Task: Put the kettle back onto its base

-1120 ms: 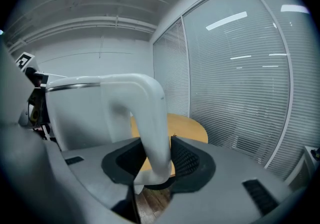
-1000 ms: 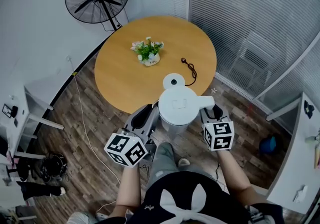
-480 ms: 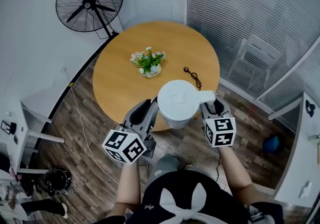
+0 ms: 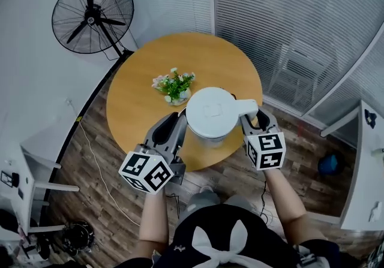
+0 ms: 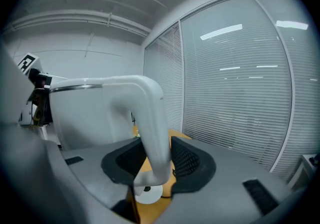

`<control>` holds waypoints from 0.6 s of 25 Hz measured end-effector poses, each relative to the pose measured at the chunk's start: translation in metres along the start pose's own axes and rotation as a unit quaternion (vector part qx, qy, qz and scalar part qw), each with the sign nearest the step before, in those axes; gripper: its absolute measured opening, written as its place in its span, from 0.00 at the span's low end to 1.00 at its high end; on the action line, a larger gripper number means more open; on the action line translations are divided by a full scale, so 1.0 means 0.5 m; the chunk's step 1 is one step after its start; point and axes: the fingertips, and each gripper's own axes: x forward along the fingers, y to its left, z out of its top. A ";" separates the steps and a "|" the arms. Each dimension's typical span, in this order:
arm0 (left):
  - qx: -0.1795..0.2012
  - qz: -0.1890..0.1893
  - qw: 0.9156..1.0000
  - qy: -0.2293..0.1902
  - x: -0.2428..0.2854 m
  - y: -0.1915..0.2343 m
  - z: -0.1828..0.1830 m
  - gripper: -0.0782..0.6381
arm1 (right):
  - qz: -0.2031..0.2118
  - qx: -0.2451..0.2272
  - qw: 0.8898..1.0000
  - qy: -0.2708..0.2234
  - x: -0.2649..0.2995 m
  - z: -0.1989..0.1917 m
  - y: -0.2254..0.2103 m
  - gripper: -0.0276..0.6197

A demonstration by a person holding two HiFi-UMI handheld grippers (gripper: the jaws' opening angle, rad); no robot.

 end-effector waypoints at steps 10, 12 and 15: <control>-0.002 -0.016 1.000 -0.003 0.083 0.041 0.030 0.24 | -0.009 0.008 1.000 -0.002 0.068 0.032 -0.039 0.28; -0.002 -0.008 1.000 -0.002 0.102 0.052 0.032 0.24 | -0.004 0.011 1.000 0.001 0.089 0.034 -0.049 0.28; 0.007 0.013 1.000 0.001 0.127 0.065 0.027 0.23 | 0.006 0.011 1.000 0.008 0.120 0.028 -0.061 0.28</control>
